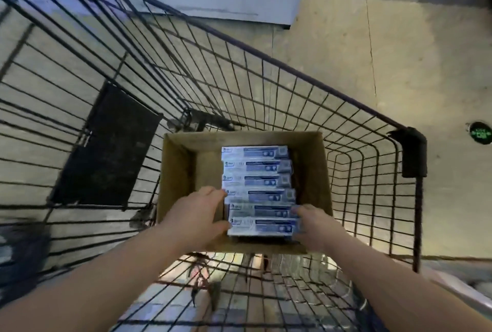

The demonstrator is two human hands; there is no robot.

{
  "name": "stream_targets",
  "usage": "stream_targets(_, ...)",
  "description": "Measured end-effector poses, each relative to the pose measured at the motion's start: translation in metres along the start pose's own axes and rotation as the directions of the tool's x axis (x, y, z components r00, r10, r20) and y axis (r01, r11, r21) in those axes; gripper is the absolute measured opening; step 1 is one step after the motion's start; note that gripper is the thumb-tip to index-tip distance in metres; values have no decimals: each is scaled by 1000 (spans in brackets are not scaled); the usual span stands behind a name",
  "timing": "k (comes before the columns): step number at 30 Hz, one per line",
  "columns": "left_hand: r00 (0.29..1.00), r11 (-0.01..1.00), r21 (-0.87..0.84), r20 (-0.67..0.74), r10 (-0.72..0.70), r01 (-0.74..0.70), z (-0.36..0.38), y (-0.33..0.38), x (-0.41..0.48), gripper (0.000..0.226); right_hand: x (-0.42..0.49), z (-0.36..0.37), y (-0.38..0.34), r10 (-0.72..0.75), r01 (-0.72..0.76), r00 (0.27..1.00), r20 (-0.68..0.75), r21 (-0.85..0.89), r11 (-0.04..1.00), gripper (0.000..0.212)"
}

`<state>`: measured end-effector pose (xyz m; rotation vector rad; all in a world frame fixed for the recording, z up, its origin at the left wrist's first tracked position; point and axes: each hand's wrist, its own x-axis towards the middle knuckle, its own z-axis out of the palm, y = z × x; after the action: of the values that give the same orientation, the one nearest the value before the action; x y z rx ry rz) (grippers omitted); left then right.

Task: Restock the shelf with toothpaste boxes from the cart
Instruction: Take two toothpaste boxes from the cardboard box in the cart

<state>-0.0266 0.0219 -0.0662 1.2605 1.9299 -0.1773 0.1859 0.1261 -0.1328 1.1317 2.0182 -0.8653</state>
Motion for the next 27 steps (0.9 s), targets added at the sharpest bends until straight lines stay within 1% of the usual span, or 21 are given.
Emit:
stream_targets(5,998,1000,2,58,-6,6,19,-5,31,65,26,15,11,-25,25,999,32,-10,1000,69)
stream_targets(9,994,1000,-5,107,5,-4,32,-7,46,63,35,26,19,-97,102,994,52,-93,990,66)
stream_targets(11,994,1000,-17,106,5,-3,36,-7,49,62,37,31,20,-117,118,993,21,-100,988,63)
stream_targets(14,995,998,-56,94,-18,24,41,-9,54,59,40,34,20,-119,117,993,-17,-71,991,58)
stream_targets(19,995,991,-89,12,-103,104,42,-19,58,51,30,27,18,-145,143,989,20,86,986,56)
stream_targets(21,988,983,-108,-26,-152,149,40,-23,58,48,20,15,16,-178,178,984,-15,124,976,56)
stream_targets(23,983,976,-128,-45,-181,174,40,-28,59,46,7,-3,13,-189,200,979,-82,158,967,55)
stream_targets(27,986,977,-149,-34,-161,154,43,-31,65,42,-7,-42,16,-149,209,960,-235,256,944,49)
